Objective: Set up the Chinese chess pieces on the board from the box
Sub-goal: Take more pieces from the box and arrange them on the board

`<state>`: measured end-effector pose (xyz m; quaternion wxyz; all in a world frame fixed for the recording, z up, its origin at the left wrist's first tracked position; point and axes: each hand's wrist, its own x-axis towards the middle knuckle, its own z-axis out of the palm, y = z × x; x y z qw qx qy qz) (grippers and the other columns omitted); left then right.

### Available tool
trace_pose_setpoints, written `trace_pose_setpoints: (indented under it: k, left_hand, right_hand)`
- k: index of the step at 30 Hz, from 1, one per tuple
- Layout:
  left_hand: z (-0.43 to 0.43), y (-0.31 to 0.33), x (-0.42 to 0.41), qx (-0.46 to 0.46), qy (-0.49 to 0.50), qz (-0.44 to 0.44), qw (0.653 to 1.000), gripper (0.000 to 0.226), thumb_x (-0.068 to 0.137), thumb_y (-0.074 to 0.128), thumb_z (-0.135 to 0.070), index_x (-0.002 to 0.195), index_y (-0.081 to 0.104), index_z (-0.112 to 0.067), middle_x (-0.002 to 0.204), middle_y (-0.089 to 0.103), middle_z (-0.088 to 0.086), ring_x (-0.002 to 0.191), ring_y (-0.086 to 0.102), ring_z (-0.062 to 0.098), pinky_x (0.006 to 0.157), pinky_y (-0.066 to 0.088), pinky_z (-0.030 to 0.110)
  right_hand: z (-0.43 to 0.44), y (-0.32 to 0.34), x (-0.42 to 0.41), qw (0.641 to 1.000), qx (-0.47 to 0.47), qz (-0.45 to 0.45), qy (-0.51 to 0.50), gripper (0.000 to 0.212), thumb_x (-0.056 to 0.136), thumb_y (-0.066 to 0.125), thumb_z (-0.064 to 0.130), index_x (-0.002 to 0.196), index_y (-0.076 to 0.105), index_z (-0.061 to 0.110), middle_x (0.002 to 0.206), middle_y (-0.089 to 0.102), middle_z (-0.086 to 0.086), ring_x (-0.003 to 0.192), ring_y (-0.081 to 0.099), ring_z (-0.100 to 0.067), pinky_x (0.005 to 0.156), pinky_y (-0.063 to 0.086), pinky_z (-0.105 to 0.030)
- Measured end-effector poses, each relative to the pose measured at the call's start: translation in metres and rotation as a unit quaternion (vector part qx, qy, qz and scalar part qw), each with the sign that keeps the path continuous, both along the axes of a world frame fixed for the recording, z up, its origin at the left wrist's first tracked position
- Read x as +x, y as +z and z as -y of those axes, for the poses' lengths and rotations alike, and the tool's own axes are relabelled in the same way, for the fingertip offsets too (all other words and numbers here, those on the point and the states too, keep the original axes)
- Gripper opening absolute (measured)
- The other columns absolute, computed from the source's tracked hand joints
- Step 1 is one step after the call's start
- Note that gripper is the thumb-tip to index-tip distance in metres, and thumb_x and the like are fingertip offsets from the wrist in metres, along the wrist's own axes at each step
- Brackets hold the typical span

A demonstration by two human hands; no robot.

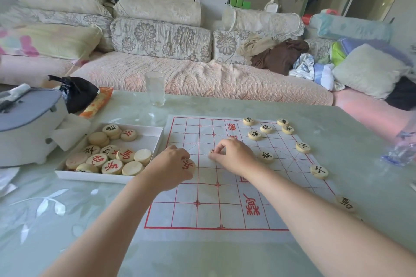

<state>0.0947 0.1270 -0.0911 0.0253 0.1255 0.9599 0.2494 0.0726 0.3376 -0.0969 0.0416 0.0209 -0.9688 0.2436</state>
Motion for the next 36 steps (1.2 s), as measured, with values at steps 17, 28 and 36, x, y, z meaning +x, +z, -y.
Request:
trace_pose_setpoints:
  k: [17,28,36]
  left_hand:
    - [-0.031,0.022,0.033,0.322,0.028,0.152,0.934,0.032,0.079,0.078,-0.025,0.107,0.065,-0.021,0.089,0.074,-0.003,0.082,0.067,0.015,0.070,0.057,0.029]
    - [-0.042,0.015,0.058,0.180,0.023,0.082,0.980,0.017,0.089,0.064,-0.028,0.105,0.063,-0.022,0.100,0.069,-0.004,0.087,0.065,0.016,0.069,0.053,0.027]
    - [-0.019,-0.006,0.064,-0.127,-0.059,-0.025,0.990,0.033,0.089,0.060,-0.037,0.122,0.058,-0.032,0.125,0.050,-0.003,0.122,0.040,0.018,0.100,0.042,0.038]
  right_hand:
    - [0.004,0.025,0.056,0.944,-0.307,0.115,0.034,0.021,0.090,0.072,0.019,0.106,0.059,0.015,0.090,0.071,-0.008,0.060,0.061,-0.012,0.057,0.043,-0.026]
    - [-0.011,0.029,0.097,0.990,-0.079,0.014,0.113,0.025,0.079,0.081,0.033,0.096,0.064,0.026,0.099,0.061,0.016,0.068,0.048,0.013,0.060,0.034,-0.009]
    - [-0.007,0.014,0.097,0.994,0.055,-0.001,0.090,0.021,0.087,0.064,0.050,0.099,0.061,0.033,0.109,0.062,0.016,0.087,0.054,-0.010,0.069,0.037,-0.029]
